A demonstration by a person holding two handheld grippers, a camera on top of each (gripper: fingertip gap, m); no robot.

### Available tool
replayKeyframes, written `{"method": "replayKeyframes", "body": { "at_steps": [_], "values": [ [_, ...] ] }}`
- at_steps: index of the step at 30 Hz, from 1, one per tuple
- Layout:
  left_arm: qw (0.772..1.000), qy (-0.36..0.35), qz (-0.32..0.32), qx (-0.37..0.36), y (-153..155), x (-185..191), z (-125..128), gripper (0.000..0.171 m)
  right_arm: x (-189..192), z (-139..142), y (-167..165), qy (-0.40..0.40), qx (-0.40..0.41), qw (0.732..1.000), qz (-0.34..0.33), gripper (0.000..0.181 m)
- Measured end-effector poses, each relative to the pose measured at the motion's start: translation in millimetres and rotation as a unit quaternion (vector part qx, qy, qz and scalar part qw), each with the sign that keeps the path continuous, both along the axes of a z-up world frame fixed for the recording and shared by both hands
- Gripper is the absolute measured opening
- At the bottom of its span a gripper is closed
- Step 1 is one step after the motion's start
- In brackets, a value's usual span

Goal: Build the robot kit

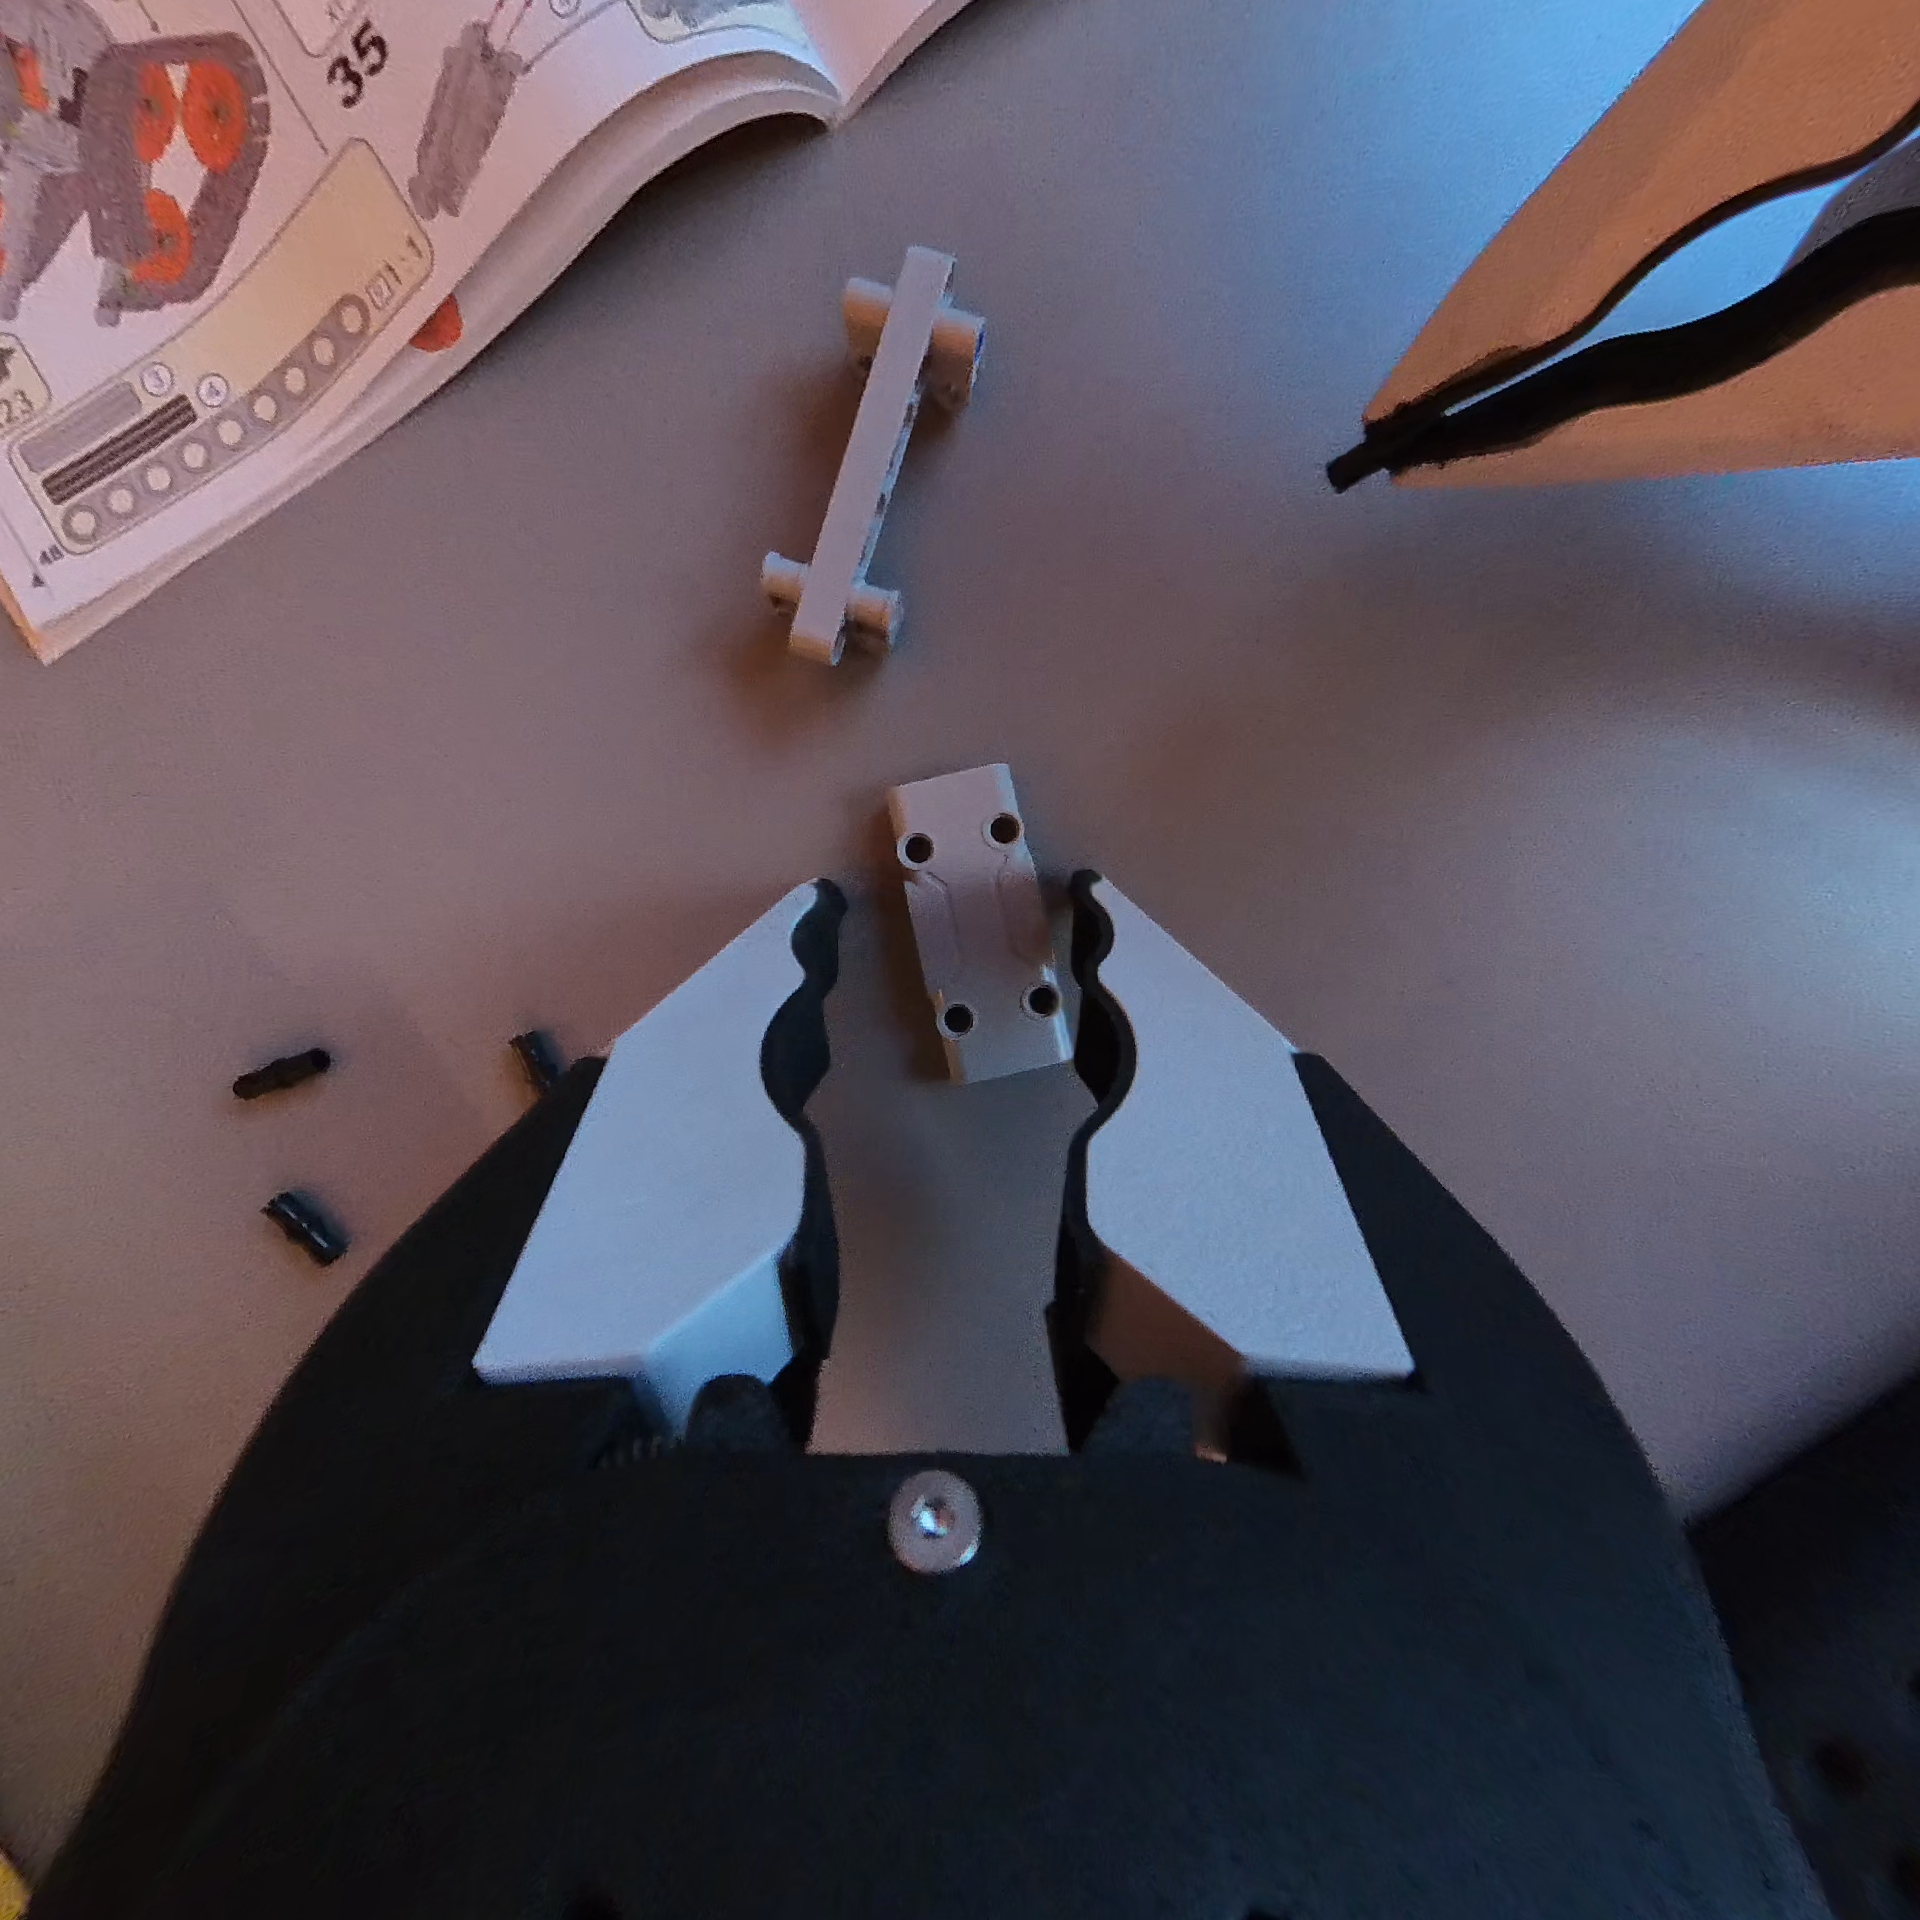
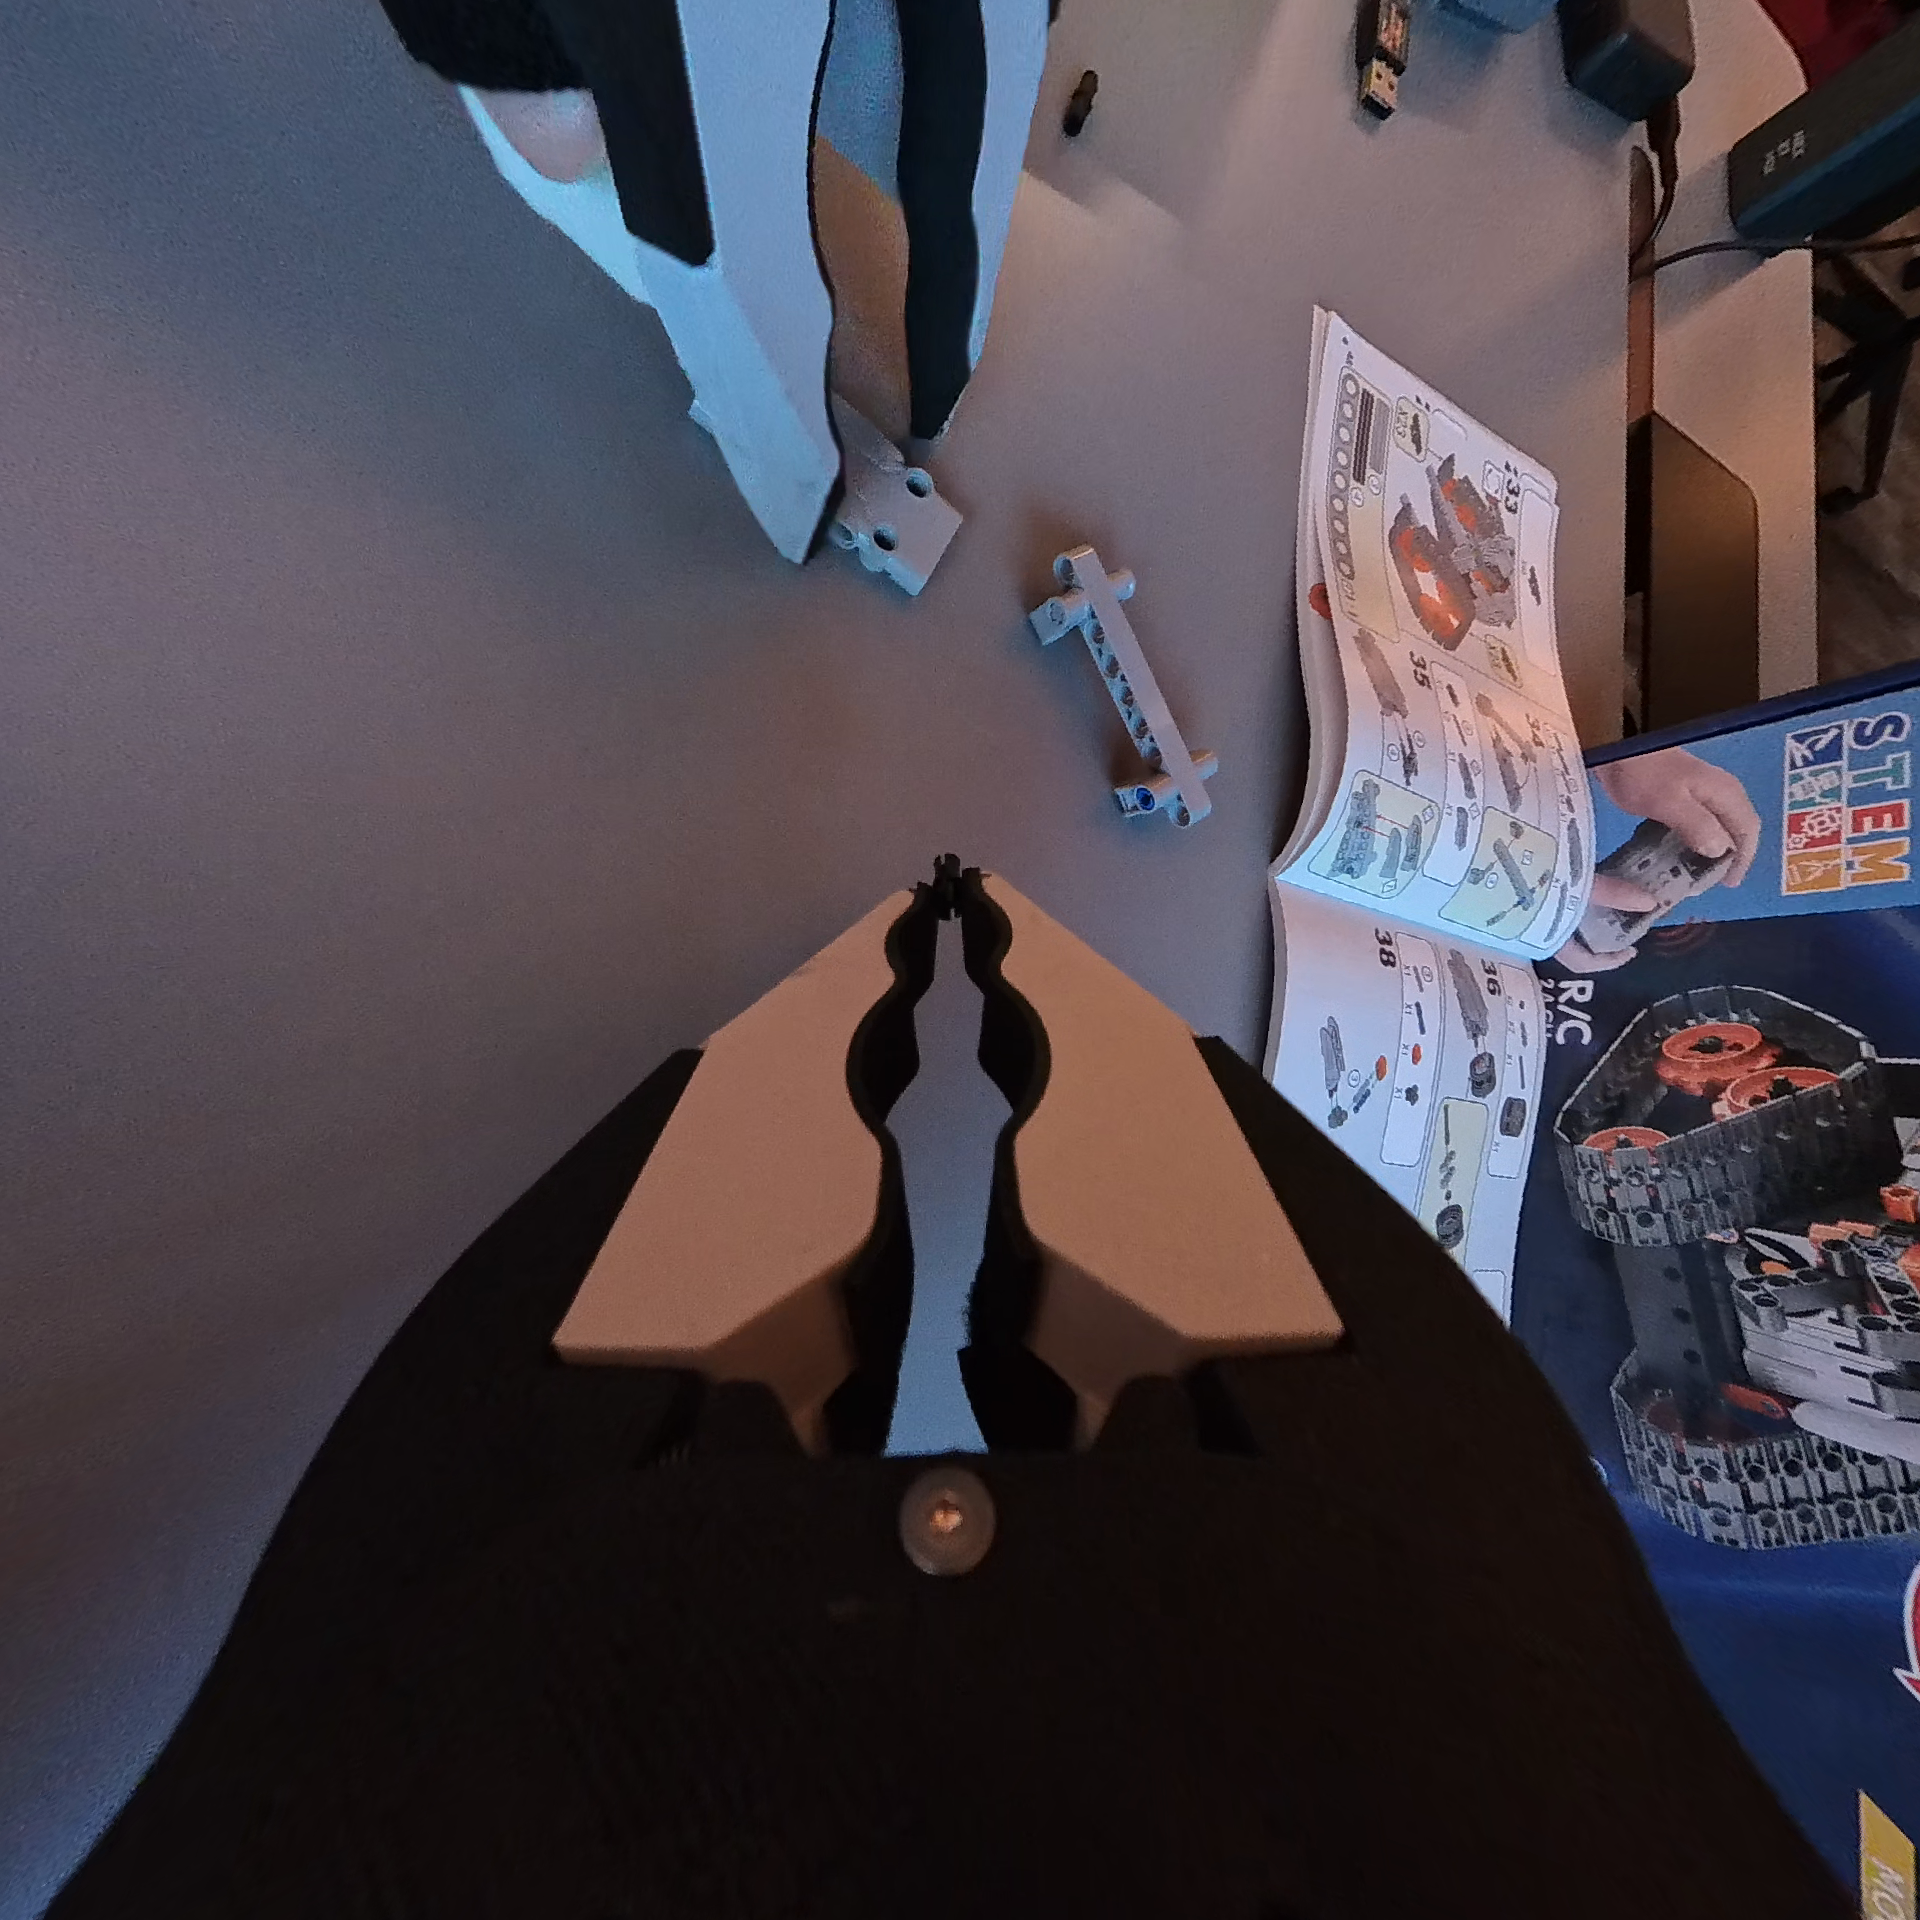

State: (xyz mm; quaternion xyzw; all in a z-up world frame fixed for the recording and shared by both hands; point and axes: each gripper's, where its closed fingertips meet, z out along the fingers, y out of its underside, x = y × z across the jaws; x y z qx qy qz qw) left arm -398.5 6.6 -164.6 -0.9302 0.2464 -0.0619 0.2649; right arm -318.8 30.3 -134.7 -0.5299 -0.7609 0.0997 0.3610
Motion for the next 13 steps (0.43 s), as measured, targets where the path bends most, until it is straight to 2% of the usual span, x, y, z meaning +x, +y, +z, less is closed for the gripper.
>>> {"method": "replayKeyframes", "body": {
  "at_steps": [3,4,6,7,8,9,11,13],
  "values": [
    [1.000,0.010,-0.013,-0.010,-1.7,2.1,-0.3,0.039,1.8,-3.2,0.4,-0.008,0.001,1.000,0.001,0.004],
    [1.000,0.010,-0.024,-0.012,-2.7,3.6,-0.2,0.024,2.6,-4.6,1.0,-0.010,0.002,1.000,0.001,0.004],
    [0.998,0.000,-0.053,-0.029,-1.3,4.6,0.3,0.023,3.0,-4.9,3.8,-0.005,0.002,1.000,-0.001,0.004],
    [0.996,-0.036,-0.068,-0.045,1.5,7.7,4.1,0.023,2.9,-2.7,6.0,0.006,-0.002,1.000,-0.005,0.004],
    [0.988,-0.117,-0.084,-0.051,6.6,18.6,19.3,0.023,2.9,3.2,9.3,0.024,-0.004,1.000,-0.011,0.004],
    [0.964,-0.237,-0.111,-0.043,10.0,35.2,51.5,0.023,3.4,14.4,14.0,0.049,0.001,0.999,-0.019,0.004],
    [0.880,-0.446,-0.161,0.003,16.6,44.6,140.7,0.023,7.2,60.4,26.0,0.130,0.050,0.989,-0.039,0.005],
    [0.796,-0.562,-0.214,0.060,17.3,31.2,218.5,0.022,17.2,135.7,25.4,0.243,0.104,0.963,-0.058,0.005]
  ]
}}
